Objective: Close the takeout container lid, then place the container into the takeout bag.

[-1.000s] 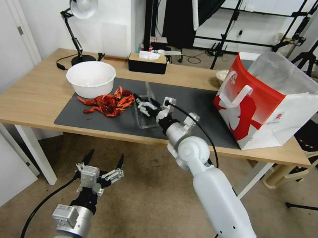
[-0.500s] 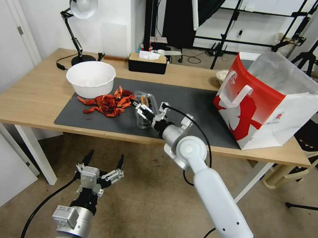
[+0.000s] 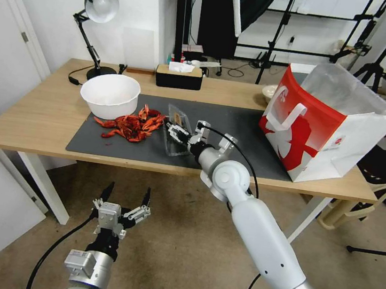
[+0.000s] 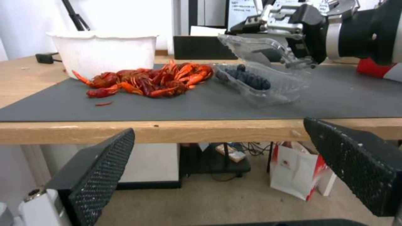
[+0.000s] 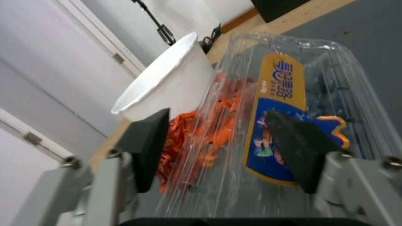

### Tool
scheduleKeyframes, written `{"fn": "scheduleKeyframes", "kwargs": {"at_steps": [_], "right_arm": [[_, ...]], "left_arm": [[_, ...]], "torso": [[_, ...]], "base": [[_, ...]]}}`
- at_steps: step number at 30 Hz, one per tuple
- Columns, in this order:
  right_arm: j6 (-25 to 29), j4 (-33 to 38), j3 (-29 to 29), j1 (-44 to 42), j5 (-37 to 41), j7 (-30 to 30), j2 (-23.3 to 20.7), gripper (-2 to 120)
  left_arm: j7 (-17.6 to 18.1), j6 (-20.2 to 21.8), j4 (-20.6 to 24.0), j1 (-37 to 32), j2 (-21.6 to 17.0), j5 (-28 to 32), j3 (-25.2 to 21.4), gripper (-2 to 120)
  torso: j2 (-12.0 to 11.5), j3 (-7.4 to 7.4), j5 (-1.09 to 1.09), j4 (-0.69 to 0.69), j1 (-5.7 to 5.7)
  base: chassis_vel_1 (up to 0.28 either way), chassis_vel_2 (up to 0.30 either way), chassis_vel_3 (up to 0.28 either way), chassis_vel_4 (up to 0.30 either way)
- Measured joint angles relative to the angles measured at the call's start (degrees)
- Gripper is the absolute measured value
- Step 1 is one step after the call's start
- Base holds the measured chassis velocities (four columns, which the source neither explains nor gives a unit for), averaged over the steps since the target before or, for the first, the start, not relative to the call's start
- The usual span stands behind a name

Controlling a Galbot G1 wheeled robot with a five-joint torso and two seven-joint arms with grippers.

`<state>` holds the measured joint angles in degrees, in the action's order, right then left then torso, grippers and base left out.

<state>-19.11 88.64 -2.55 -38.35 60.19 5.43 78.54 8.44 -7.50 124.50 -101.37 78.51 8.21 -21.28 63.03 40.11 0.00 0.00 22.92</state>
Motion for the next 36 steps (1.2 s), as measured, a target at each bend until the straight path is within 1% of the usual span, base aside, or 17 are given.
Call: {"fn": "scheduleKeyframes", "kwargs": {"at_steps": [1,2,6,7,10,11,12,15,16,17,24,26,28,29,32,33,36], "right_arm": [[0.1,-0.2,-0.2,0.1,-0.5,-0.2,0.0,54],[0.1,-0.2,-0.2,0.1,-0.5,-0.2,0.0,54],[0.4,-0.9,-0.6,0.1,-2.6,-1.2,0.0,36],[0.4,-0.9,-0.6,0.1,-2.6,-1.2,0.0,36],[0.8,-1.1,-0.9,-0.1,-3.8,-1.7,-0.2,22],[0.8,-1.1,-0.9,-0.1,-3.8,-1.7,-0.2,22],[0.9,-1.2,-0.9,-0.1,-4.1,-1.8,-0.3,18],[0.8,-1.5,-0.9,-0.1,-4.8,-1.8,-0.4,3],[0.8,-1.5,-0.9,-0.1,-4.8,-1.8,-0.4,3],[0.7,-1.5,-0.9,-0.1,-4.9,-1.6,-0.4,0],[0.0,-0.9,-0.9,-0.1,-5.1,-1.2,-1.0,0],[-0.3,-0.8,-0.9,-0.2,-5.1,-1.1,-1.2,0],[-0.4,-0.6,-0.8,-0.4,-5.1,-1.0,-1.5,0],[-0.4,-0.6,-0.8,-0.4,-5.1,-1.0,-1.5,0],[-0.6,-0.2,-0.7,-0.7,-5.0,-0.9,-1.9,0],[-0.6,-0.2,-0.7,-0.7,-5.0,-0.9,-1.9,0],[-1.1,0.3,-0.7,-1.0,-4.8,-0.9,-2.3,0]], "left_arm": [[0.0,-0.1,-0.1,0.0,0.0,0.0,0.0,100],[0.0,-0.1,-0.1,0.0,0.0,0.0,0.0,100],[0.0,-0.3,-0.3,0.0,0.0,0.0,0.1,100],[0.0,-0.3,-0.3,0.0,0.0,0.0,0.1,100],[0.0,-0.3,-0.4,0.0,0.0,0.0,0.1,100],[0.0,-0.3,-0.4,0.0,0.0,0.0,0.1,100],[0.0,-0.3,-0.4,0.0,0.0,0.0,0.1,100],[0.0,-0.3,-0.4,0.0,0.0,0.0,0.2,100],[0.0,-0.3,-0.4,0.0,0.0,0.0,0.2,100],[0.1,-0.3,-0.4,0.0,0.0,0.0,0.2,100],[0.8,0.2,0.3,0.7,-0.5,2.2,0.4,100],[1.1,0.9,1.2,1.4,-1.0,5.1,0.6,100],[2.1,1.9,2.8,2.4,-2.1,10.9,0.8,100],[2.1,1.9,2.8,2.4,-2.1,10.9,0.8,100],[3.9,3.1,4.4,4.9,-4.4,20.5,0.8,100],[3.9,3.1,4.4,4.9,-4.4,20.5,0.8,100],[5.3,3.7,5.1,7.6,-6.7,28.7,0.7,100]], "torso": [[0.0,0.00,0.00,0.00,0.00],[0.0,0.00,0.00,0.00,0.00],[0.0,0.00,0.00,0.00,0.00],[0.0,0.00,0.00,0.00,0.00],[0.0,0.00,0.00,0.00,0.00],[0.0,0.00,0.00,0.00,0.00],[0.0,0.00,0.00,0.00,0.00],[0.0,0.00,0.00,0.00,0.00],[0.0,0.00,0.00,0.00,0.00],[0.0,0.00,0.00,0.00,0.00],[0.0,0.00,0.00,0.00,0.00],[0.0,0.00,0.00,0.00,0.00],[0.0,0.00,0.00,0.00,0.00],[0.0,0.00,0.00,0.00,0.00],[0.0,0.00,-0.01,0.00,0.00],[0.0,0.00,-0.01,0.00,0.00],[0.0,0.00,0.00,-0.01,0.00]], "base": [[0.000,0.000,0.000,0.000],[0.000,0.000,0.000,0.000],[0.000,0.000,0.000,0.000],[0.000,0.000,0.000,0.000],[0.000,0.000,0.000,0.000],[0.000,0.000,0.000,0.000],[0.000,0.000,0.000,0.000],[0.000,0.000,0.000,0.000],[0.000,0.000,0.000,0.000],[0.000,0.000,0.000,0.000],[0.000,0.000,0.000,0.000],[0.000,0.000,0.000,0.000],[0.000,0.000,0.000,0.000],[0.000,0.000,0.000,0.000],[0.000,0.000,0.000,0.000],[0.000,0.000,0.000,0.000],[0.000,0.000,0.000,0.000]]}}
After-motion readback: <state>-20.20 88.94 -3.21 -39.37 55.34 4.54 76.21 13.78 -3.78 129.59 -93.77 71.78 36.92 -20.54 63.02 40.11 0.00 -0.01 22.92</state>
